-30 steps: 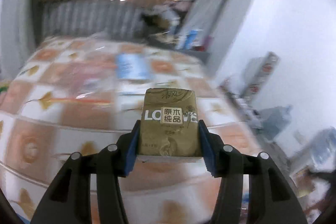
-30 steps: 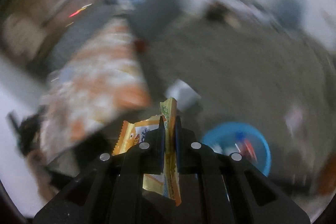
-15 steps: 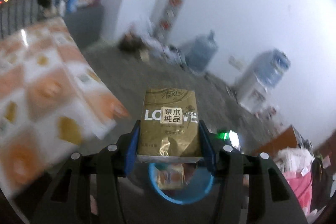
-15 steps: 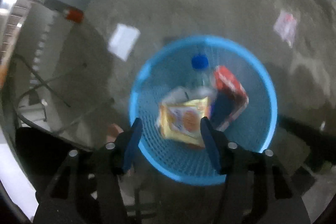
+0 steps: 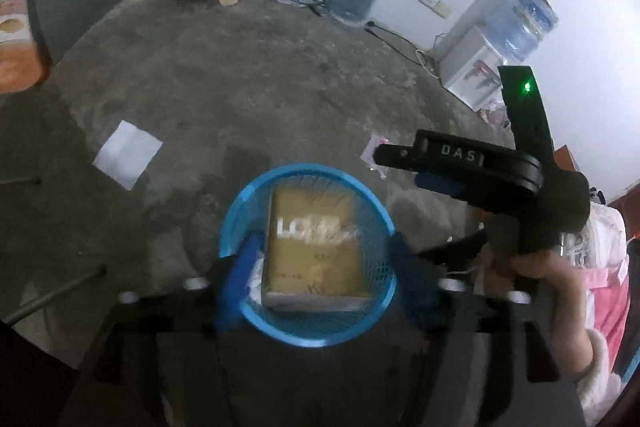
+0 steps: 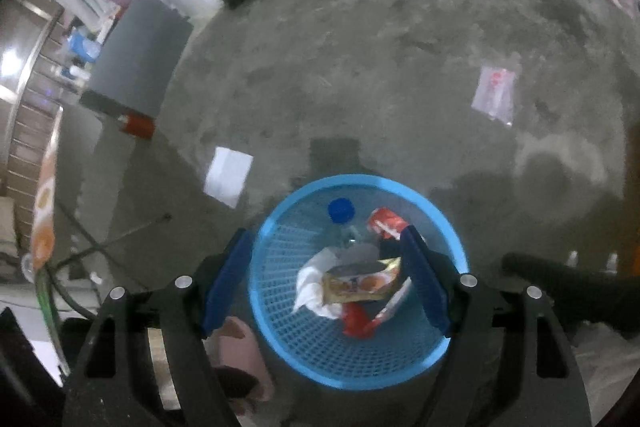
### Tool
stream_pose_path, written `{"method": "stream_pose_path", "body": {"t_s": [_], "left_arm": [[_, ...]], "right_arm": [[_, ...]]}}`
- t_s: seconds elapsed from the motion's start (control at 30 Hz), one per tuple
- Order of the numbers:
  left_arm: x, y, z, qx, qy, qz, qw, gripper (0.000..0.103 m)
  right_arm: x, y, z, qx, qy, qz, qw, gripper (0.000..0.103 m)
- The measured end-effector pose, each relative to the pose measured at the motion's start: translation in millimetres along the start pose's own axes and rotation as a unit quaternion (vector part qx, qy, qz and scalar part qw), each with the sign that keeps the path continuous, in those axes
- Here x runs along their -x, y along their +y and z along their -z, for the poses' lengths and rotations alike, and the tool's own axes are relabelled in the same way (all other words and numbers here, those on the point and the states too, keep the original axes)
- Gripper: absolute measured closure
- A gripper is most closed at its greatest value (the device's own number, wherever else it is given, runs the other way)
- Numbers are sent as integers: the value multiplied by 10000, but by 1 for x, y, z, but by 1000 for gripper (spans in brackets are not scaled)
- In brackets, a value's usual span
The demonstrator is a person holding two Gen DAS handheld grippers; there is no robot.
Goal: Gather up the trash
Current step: 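Open the left gripper over the basket and return both grippers to the table, then grasp clear zip-lock bag with left gripper while right gripper grasps blue medicine box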
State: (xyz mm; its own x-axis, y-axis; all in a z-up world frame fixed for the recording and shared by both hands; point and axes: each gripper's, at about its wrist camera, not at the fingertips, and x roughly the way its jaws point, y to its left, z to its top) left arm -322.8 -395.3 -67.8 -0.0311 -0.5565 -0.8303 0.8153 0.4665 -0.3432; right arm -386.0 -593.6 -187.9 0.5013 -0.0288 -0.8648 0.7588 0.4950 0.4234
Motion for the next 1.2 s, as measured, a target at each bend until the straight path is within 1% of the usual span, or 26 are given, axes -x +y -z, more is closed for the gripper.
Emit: {"method": "stream_pose_path", "body": {"t_s": [0.1,0.17,0.27,0.33,0.4,0.47,0.5,0.57,0.63,0.67,0.7,0.73,0.77,0.8,0.83,0.87,0.9,0.93,0.97,1.0,1.03,1.07,1.1,1.13,1.17,1.2], "left_arm": [[7,-6,0,-138,-196,34,9997,21],[19,-6,-1,-246,-423,-69,9988,20],[40,1,-3,-241,-719,-156,9970,20],[66,9,-4,-174,-1060,-210,9940,20],[98,19,-3,-142,-1507,-370,9878,20],[139,29,2,-114,-2067,-684,9759,20],[164,40,7,-58,-2376,-942,9668,20],[214,72,21,211,-2879,-1575,9444,20],[248,111,34,580,-3030,-2086,9281,19],[262,134,41,822,-3056,-2329,9196,19],[277,164,51,1166,-3053,-2600,9086,19],[290,197,60,1556,-2941,-2846,8990,19],[303,229,70,1926,-2852,-3018,8891,19],[311,258,78,2161,-2780,-3075,8840,19],[316,283,84,2298,-2644,-3153,8819,19],[323,312,89,2448,-2528,-3361,8736,18],[326,332,92,2480,-2429,-3483,8707,17],[329,358,91,2504,-2238,-3638,8688,17],[329,376,89,2543,-2169,-3723,8658,16],[330,400,90,2633,-2022,-3826,8622,15],[331,421,89,2745,-1882,-3900,8586,15],[333,436,91,2806,-1815,-3895,8583,14],[333,452,92,2848,-1718,-3834,8616,13],[332,468,91,2903,-1629,-3709,8670,9],[332,477,90,2967,-1551,-3571,8720,7],[333,484,91,2991,-1571,-3399,8777,5]], "right_arm": [[14,-5,-3,64,-212,60,9997,31],[16,-6,-4,40,-244,57,9997,31],[18,-7,-3,15,-223,-10,9997,31],[23,-5,-3,74,-282,-17,9996,31],[30,3,-2,224,-435,40,9988,30],[37,15,0,399,-598,27,9974,31],[42,22,2,492,-655,-1,9966,30],[51,42,4,679,-718,-149,9950,30],[57,61,4,816,-723,-369,9934,30],[60,78,4,960,-667,-575,9915,30],[62,97,4,1165,-570,-780,9885,30],[63,111,5,1324,-520,-892,9858,30],[66,134,7,1593,-467,-1018,9809,30],[68,159,10,1888,-427,-1134,9745,28],[70,184,14,2178,-374,-1266,9670,25],[70,208,17,2421,-305,-1361,9602,24],[69,225,20,2591,-262,-1431,9548,24],[68,255,25,2889,-210,-1576,9441,24],[68,278,30,3106,-175,-1684,9353,23],[66,297,34,3270,-131,-1763,9284,19],[65,313,38,3386,-80,-1833,9229,19],[63,342,46,3569,34,-2030,9118,18],[62,356,50,3661,100,-2134,9057,15],[59,381,58,3840,210,-2267,8948,11],[57,395,64,3939,239,-2315,8892,11],[55,413,70,4083,247,-2359,8815,11]]}}
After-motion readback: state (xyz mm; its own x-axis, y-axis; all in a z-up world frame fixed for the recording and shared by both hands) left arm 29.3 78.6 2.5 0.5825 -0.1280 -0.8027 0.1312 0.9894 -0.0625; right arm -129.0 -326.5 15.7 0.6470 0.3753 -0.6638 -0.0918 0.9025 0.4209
